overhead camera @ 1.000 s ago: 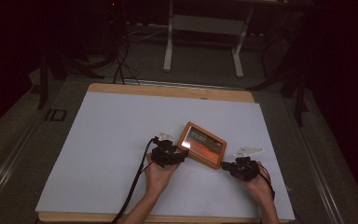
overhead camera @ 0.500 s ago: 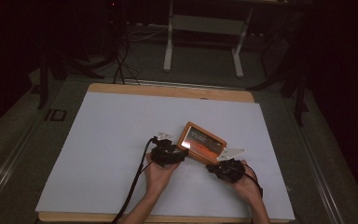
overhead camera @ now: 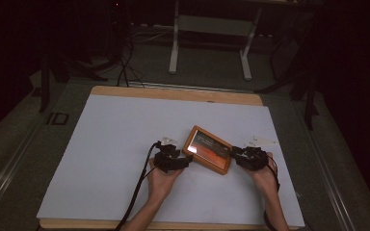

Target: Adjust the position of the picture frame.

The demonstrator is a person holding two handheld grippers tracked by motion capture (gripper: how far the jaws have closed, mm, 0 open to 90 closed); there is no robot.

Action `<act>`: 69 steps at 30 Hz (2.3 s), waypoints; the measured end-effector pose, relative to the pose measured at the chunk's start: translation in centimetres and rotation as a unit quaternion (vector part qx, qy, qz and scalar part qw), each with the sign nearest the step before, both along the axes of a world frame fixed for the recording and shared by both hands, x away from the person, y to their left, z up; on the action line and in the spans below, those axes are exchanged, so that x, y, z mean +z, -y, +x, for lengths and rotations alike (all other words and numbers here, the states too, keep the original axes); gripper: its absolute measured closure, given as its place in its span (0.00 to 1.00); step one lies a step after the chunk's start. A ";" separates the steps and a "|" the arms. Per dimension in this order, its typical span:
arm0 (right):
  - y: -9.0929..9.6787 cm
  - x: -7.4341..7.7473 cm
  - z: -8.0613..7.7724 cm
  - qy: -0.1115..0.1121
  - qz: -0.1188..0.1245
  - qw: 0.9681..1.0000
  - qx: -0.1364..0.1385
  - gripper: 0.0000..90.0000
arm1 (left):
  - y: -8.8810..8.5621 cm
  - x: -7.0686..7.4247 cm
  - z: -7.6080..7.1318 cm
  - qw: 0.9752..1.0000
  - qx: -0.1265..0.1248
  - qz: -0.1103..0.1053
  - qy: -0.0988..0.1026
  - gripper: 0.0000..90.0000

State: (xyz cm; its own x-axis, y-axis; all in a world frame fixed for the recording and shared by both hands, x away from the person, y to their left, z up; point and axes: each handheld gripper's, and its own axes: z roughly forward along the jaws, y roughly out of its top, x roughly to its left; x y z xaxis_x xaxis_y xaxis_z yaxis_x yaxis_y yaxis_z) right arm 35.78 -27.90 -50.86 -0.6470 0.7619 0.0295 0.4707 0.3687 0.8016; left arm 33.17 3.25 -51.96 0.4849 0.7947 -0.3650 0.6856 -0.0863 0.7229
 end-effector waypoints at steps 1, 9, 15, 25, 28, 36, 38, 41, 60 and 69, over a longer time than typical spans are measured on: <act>0.0 0.0 0.0 0.000 0.000 1.000 0.000 0.72 | 0.0 0.0 0.0 1.000 0.000 0.000 0.000 0.44; 0.5 -1.3 3.9 -0.030 0.036 0.999 -0.004 0.61 | 0.3 0.1 -0.4 1.000 -0.009 0.006 0.005 0.45; 0.7 -1.9 4.9 -0.063 0.065 0.996 0.015 0.66 | 0.5 -0.1 -0.5 1.000 -0.012 0.005 0.003 0.46; 1.3 -1.8 4.5 -0.086 0.073 0.993 0.023 0.80 | 1.4 -0.7 -0.4 1.000 -0.024 0.001 -0.012 0.46; 1.0 -1.6 3.8 -0.084 0.061 0.994 0.024 0.81 | 1.0 -0.7 -0.1 1.000 -0.018 -0.012 -0.019 0.43; -0.4 -1.3 1.4 -0.084 0.035 0.994 0.064 0.83 | -1.2 -0.2 0.8 0.999 0.008 -0.033 -0.031 0.44; -0.9 -1.3 0.9 -0.085 0.034 0.993 0.073 0.83 | -1.6 -0.2 1.1 0.999 0.013 -0.037 -0.032 0.44; -1.5 -1.4 0.1 -0.093 0.040 0.990 0.093 0.83 | -1.8 -0.2 1.6 0.999 0.020 -0.025 -0.035 0.49; -4.9 -0.7 -0.9 -0.095 0.034 0.988 0.114 0.77 | -4.0 0.2 4.3 0.997 -0.011 -0.038 -0.067 0.56; -5.7 -0.5 -0.8 -0.099 0.052 0.988 0.109 0.83 | -4.7 0.2 5.4 0.996 -0.015 -0.045 -0.076 0.56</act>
